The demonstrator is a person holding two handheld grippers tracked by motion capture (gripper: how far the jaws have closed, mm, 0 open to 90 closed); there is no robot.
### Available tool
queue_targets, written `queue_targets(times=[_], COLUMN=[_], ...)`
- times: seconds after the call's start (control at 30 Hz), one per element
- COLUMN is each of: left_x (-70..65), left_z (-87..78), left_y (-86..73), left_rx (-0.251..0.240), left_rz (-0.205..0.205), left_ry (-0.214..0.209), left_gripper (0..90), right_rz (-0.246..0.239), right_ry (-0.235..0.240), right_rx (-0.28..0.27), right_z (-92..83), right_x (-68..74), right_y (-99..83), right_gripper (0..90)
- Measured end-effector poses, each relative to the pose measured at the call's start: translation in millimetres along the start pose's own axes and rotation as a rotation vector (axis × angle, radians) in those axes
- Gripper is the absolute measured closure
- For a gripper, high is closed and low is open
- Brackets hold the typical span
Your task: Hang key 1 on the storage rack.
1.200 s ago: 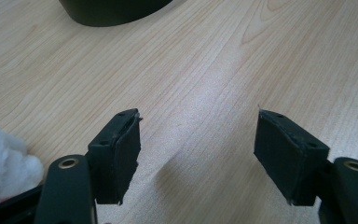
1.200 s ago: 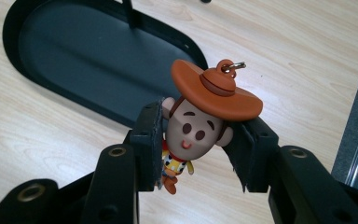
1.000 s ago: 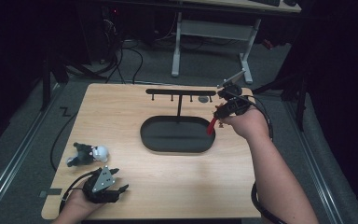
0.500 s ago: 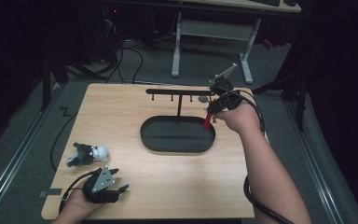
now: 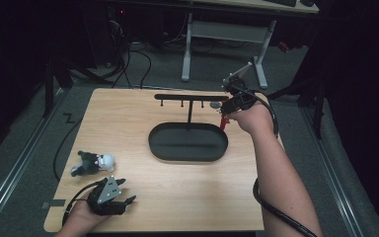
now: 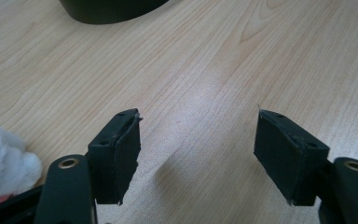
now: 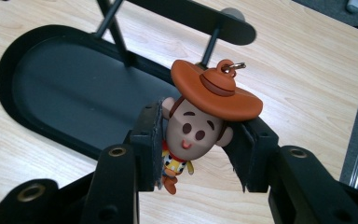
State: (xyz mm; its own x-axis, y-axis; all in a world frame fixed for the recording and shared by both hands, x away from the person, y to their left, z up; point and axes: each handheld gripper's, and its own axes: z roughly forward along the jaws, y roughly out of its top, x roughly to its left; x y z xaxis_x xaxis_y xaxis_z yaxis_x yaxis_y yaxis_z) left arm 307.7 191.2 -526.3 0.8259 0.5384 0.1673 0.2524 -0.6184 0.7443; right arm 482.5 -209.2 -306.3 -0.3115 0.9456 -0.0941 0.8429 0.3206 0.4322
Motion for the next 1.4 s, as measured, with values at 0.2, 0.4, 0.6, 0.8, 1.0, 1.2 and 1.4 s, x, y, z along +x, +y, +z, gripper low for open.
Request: queue_targets(times=[0.2, 0.4, 0.6, 0.8, 1.0, 1.2, 1.4], left_x=[0.1, -0.5, -0.6, -0.4, -0.2, -0.1, 0.3], left_z=[0.0, 0.8, 1.0, 1.4, 1.6, 1.3, 0.5], left_y=[-0.2, 0.3, 0.1, -0.2, -0.1, -0.1, 0.0], left_rx=[-0.001, 0.005, 0.006, 0.011, 0.006, 0.003, 0.0], left_rz=[-0.002, 0.0, -0.001, 0.001, 0.001, 0.002, 0.001], left_ry=[0.0, -0.004, -0.004, -0.005, -0.003, -0.004, -0.004], left_gripper=[31.7, 31.7, 31.7, 31.7, 31.7, 31.7, 31.7], right_rz=[0.042, 0.058, 0.084, 0.083, 0.075, 0.073, 0.107], right_ry=[-0.003, 0.003, 0.003, 0.016, 0.026, 0.024, 0.02], right_rx=[0.006, 0.018, 0.036, 0.048, 0.051, 0.056, 0.048], right_z=[9.4, 21.7, 38.2, 56.3, 72.4, 82.0, 84.3], right_x=[-11.2, -17.1, -22.8, -23.0, -15.3, -10.7, -10.4], right_y=[-5.9, -15.2, -24.3, -30.5, -29.8, -27.8, -26.0], right_gripper=[58.0, 58.0, 57.9, 57.7, 57.6, 56.9, 35.1])
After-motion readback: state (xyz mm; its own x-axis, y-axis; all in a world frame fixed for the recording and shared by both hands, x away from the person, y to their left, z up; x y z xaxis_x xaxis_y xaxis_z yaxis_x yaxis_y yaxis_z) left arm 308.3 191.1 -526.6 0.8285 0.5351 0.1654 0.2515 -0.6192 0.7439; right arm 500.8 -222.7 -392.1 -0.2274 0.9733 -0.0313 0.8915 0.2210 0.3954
